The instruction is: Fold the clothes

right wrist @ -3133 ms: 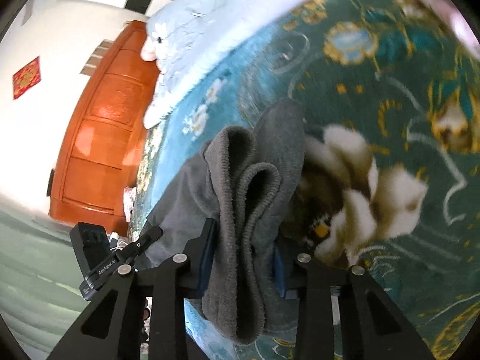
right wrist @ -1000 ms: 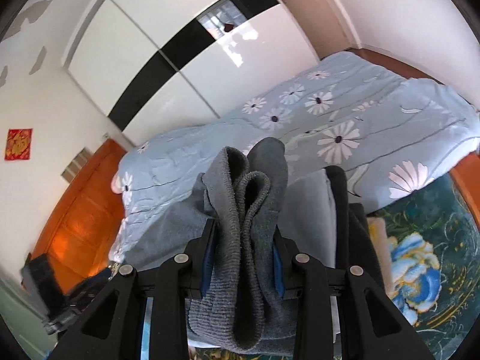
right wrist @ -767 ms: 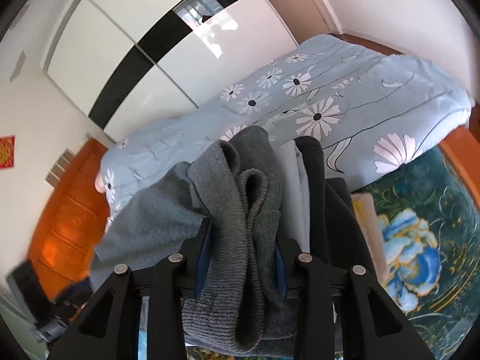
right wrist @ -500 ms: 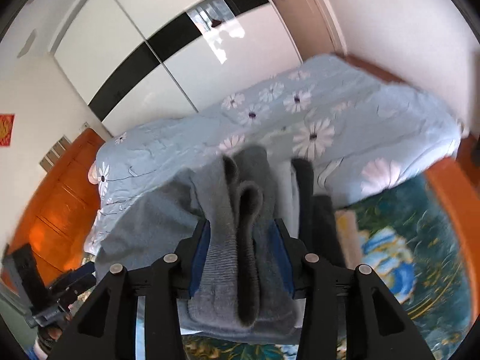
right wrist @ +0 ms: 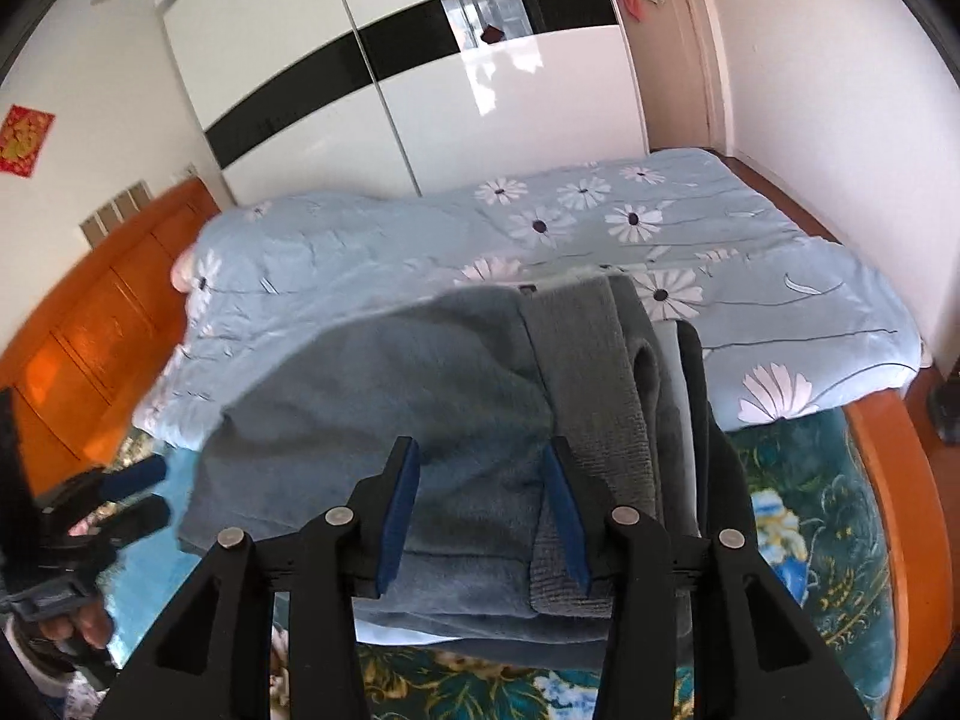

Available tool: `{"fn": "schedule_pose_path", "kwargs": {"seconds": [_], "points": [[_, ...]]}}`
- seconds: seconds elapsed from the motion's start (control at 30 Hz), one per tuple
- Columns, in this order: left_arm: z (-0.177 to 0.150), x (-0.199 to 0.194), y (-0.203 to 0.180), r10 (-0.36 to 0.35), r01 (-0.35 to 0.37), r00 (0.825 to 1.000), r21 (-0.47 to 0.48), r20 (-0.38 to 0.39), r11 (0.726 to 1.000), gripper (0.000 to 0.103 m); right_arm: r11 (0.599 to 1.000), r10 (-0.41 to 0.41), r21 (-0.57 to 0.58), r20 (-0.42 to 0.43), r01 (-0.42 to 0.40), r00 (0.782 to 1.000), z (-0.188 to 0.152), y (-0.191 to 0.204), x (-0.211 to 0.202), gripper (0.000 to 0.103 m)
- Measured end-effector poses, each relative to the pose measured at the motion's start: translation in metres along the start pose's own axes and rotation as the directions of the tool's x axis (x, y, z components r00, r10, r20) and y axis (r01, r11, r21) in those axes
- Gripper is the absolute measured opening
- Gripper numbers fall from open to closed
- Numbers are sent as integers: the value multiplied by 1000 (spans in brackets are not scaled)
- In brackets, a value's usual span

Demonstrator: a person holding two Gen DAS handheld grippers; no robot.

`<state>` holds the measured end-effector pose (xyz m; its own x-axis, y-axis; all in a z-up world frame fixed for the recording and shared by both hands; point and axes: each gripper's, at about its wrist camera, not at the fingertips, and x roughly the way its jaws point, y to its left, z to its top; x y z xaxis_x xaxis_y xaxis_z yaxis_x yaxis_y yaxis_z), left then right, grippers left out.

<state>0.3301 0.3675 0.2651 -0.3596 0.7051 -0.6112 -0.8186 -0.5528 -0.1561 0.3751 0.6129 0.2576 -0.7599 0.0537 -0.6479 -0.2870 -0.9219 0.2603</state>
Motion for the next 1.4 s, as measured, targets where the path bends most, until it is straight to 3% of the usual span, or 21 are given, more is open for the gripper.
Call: {"fn": "schedule_pose_path", "kwargs": {"seconds": [0.07,0.13,0.2,0.23,0.27,0.37,0.5,0.57,0.77,0.83,1.4], "points": [[-2,-7,4,-3,3,1000,-11,12,1000,53,1000,10,-18,47,-9,999,-4,8,-18,44],[-5,-15,8,-8,8,1000,-24,26,1000,60,999,-2,-53,103,7,995,-14,20,-39,44],[-10,-20,11,-3,4,999,-31,36,1000,68,994,-25,-102,148,41,989,-29,34,-57,54],[-13,-21,12,10,-9,999,-28,36,1000,72,990,-35,-128,159,56,987,-38,40,-62,69],[-16,-21,12,22,-21,999,-25,37,999,73,986,-45,-153,166,71,985,-47,46,-65,73],[-24,-19,14,41,-40,999,-29,36,999,81,974,-75,-202,140,102,987,-66,57,-60,73],[-33,-19,15,37,-35,998,-56,41,998,103,974,-99,-194,94,116,991,-80,54,-46,74],[-38,-23,13,28,-25,998,-56,59,998,103,979,-108,-164,78,120,991,-85,50,-42,89],[-49,-22,3,82,-80,995,-37,55,996,103,985,-121,-116,61,128,991,-92,41,-38,93],[-53,-22,1,90,-88,994,-28,55,996,103,984,-135,-109,62,141,989,-94,41,-36,103],[-78,-6,-10,146,-146,989,18,12,989,103,986,-165,-31,18,166,986,-113,32,-24,103]]}}
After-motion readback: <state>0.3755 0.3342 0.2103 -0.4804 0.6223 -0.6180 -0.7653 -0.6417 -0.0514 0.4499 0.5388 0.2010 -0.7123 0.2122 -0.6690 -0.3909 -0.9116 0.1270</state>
